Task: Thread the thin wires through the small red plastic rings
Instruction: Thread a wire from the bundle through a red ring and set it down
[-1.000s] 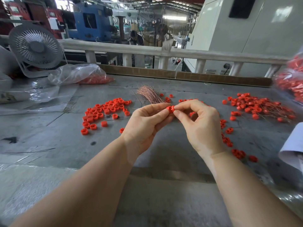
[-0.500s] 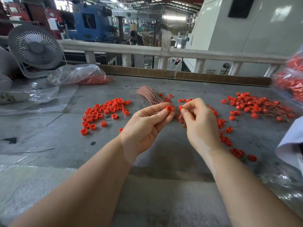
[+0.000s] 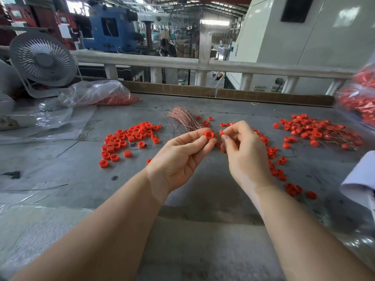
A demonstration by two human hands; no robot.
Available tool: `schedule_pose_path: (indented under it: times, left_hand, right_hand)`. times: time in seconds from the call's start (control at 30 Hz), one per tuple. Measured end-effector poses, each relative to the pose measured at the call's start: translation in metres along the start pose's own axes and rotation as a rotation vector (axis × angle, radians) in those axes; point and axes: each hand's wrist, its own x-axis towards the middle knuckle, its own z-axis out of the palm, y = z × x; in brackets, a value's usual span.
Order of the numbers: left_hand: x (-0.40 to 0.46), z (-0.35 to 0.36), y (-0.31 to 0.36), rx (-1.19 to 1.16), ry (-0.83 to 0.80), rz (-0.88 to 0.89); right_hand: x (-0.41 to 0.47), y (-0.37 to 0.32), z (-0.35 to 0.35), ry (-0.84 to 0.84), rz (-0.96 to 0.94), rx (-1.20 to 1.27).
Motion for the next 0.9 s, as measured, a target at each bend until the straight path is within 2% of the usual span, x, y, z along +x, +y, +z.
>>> schedule_pose_path:
  times: [0.33, 0.9]
  left_hand:
    - [-0.0022, 0.002, 0.0006, -0.043, -0.058, -0.025]
    - [-0.0013, -0.0021, -0.0038, 0.068, -0.129, 0.012]
  right_hand:
    - [-0.0007, -0.0025, -0.0016, -0.098, 0.036, 0.073]
    - [0.0002, 0.0001, 0.0022, -0.212, 0.119, 0.183]
